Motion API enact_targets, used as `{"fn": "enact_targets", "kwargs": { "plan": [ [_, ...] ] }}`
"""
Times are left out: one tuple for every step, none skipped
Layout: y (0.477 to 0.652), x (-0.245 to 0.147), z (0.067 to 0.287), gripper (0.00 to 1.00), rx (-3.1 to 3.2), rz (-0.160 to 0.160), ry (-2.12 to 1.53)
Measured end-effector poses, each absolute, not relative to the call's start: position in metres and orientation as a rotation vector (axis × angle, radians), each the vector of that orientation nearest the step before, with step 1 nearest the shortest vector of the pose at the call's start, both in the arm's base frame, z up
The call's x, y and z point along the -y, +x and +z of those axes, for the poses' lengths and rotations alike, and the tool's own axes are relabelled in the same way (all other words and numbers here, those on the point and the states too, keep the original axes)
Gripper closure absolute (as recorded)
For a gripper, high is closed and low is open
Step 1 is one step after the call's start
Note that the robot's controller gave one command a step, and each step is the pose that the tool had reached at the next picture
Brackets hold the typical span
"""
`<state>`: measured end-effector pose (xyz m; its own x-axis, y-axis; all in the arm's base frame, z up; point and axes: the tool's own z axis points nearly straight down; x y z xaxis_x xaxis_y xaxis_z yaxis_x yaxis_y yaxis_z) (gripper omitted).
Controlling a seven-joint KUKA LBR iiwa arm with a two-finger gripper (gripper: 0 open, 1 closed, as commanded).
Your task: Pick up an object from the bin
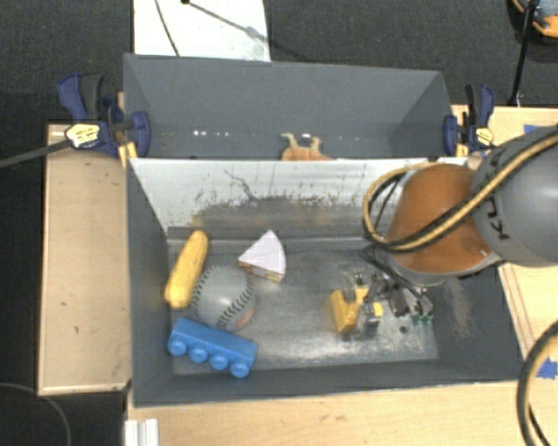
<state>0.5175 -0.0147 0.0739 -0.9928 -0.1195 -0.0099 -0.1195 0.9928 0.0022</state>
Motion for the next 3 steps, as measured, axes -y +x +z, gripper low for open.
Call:
{"fn": "enact_targets", "kwargs": {
  "plan": [
    [0.519, 0.014, 0.074, 1.00, -3.127, 0.001, -0.201],
    [0.501, 0.009, 0.075, 1.00, -3.121, -0.001, -0.109],
    [0.502, -0.012, 0.086, 1.00, -3.141, -0.002, -0.027]
  ]
}}
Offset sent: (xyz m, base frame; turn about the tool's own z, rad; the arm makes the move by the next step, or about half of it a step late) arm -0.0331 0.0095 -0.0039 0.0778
